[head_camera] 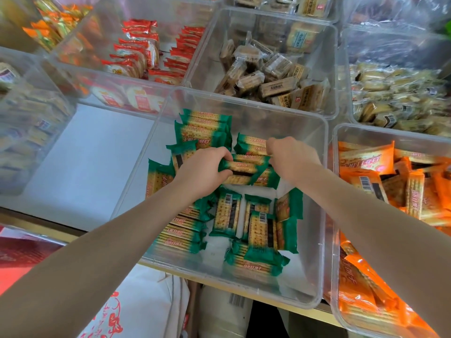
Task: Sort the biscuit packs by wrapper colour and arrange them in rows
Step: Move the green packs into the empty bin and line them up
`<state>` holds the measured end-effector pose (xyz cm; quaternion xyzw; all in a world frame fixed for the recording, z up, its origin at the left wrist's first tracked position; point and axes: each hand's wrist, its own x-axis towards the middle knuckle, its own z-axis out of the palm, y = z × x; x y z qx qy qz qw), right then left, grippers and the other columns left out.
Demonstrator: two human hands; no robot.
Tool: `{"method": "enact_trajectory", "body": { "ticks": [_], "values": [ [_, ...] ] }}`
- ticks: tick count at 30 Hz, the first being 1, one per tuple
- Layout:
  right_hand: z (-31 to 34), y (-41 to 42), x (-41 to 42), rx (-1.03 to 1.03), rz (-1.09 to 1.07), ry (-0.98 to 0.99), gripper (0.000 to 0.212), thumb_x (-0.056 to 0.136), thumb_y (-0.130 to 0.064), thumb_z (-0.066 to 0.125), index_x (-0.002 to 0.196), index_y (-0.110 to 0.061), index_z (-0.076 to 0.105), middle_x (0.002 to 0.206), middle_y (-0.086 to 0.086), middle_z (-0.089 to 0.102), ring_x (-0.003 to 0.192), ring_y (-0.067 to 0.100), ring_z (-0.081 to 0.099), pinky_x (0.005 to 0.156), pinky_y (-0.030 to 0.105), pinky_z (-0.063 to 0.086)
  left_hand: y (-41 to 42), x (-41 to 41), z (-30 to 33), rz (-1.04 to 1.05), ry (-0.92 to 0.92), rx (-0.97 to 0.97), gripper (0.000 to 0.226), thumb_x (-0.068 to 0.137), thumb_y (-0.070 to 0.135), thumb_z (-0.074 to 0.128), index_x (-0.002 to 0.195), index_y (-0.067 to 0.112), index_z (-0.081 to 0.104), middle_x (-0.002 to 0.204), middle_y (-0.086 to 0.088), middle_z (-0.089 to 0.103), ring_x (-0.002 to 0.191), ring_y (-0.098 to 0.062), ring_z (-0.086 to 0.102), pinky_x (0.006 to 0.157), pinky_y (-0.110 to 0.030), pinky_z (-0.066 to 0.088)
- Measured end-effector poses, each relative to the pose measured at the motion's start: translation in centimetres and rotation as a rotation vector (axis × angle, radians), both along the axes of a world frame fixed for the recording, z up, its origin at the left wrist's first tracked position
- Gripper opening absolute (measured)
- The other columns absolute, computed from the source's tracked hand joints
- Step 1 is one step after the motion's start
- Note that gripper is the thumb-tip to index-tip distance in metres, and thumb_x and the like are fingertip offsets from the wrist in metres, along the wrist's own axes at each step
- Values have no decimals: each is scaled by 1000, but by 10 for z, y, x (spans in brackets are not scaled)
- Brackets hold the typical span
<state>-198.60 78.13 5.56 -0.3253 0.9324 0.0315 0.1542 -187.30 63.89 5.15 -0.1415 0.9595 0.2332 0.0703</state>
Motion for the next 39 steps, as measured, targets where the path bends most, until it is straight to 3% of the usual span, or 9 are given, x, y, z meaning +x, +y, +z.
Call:
{"method": "enact_trajectory", "body": {
  "ticks": [2, 5, 8, 14, 20, 25, 29, 34, 39],
  "values": [
    [9, 5, -5, -138, -110, -124, 17, 95, -11, 46, 110, -11, 55, 100, 13, 63, 79, 26, 60, 60, 32, 47, 2, -1, 4, 80, 56, 139, 31, 87, 33, 62, 117, 24, 55, 96, 7, 58, 66, -10, 54, 59, -26, 42],
    [23, 5, -1, -457, -531, -638, 26, 99, -30, 41, 108, -7, 51, 79, 14, 67, 56, 19, 63, 50, 27, 55, 8, 0, 6, 184, 222, 243, 26, 83, 32, 66, 106, 25, 56, 94, 13, 55, 82, -7, 53, 66, -10, 39],
    [28, 6, 9, -670, -757, -929, 27, 97, -41, 44, 94, -14, 49, 86, 19, 68, 71, 28, 69, 66, 36, 59, 22, 2, 11, 136, 375, 223, 28, 81, 27, 69, 105, 21, 57, 91, 19, 49, 76, 2, 46, 67, 0, 34],
    [16, 7, 15, -958, -781, -1066, 28, 93, -18, 55, 118, -6, 48, 101, 17, 66, 83, 25, 69, 72, 37, 58, 28, 8, 9, -152, 343, 284, 35, 79, 34, 69, 109, 17, 58, 105, 8, 53, 93, 3, 46, 79, -5, 35],
    [19, 16, 15, -996, -562, -1151, 17, 94, -13, 51, 110, -13, 57, 107, 6, 68, 98, 17, 66, 80, 31, 57, 27, 6, 5, 306, 143, 683, 38, 84, 32, 65, 117, 20, 51, 105, 7, 61, 94, -8, 59, 81, -26, 49],
    [13, 17, 21, -976, -515, -1073, 42, 85, -17, 63, 124, -9, 50, 110, 7, 67, 98, 18, 67, 88, 37, 53, 30, 3, 2, 419, 166, 934, 16, 84, 19, 67, 99, 19, 59, 87, 4, 64, 78, -6, 61, 68, -20, 50],
    [5, 16, 24, -820, -427, -836, 33, 84, -9, 66, 115, -11, 54, 98, 4, 67, 85, 13, 66, 78, 31, 53, 33, 0, -7, 517, 164, 1105, 25, 86, 13, 64, 108, 12, 52, 102, -4, 63, 94, -14, 63, 75, -21, 55],
    [22, 23, 9, -459, -76, -302, 26, 86, -20, 65, 110, -21, 54, 105, -8, 57, 94, 11, 53, 76, 26, 43, 19, 1, -8, 305, 237, 457, 24, 91, 13, 54, 115, 13, 49, 98, 9, 58, 76, 1, 54, 61, -3, 42],
    [38, 38, 5, -140, 164, 45, 20, 92, -21, 51, 112, -23, 48, 105, 1, 57, 91, 23, 57, 68, 32, 44, 7, -11, -14, -44, 239, -5, 37, 92, 5, 46, 128, 14, 49, 118, 2, 55, 103, -13, 53, 88, -31, 47]
  ]
}}
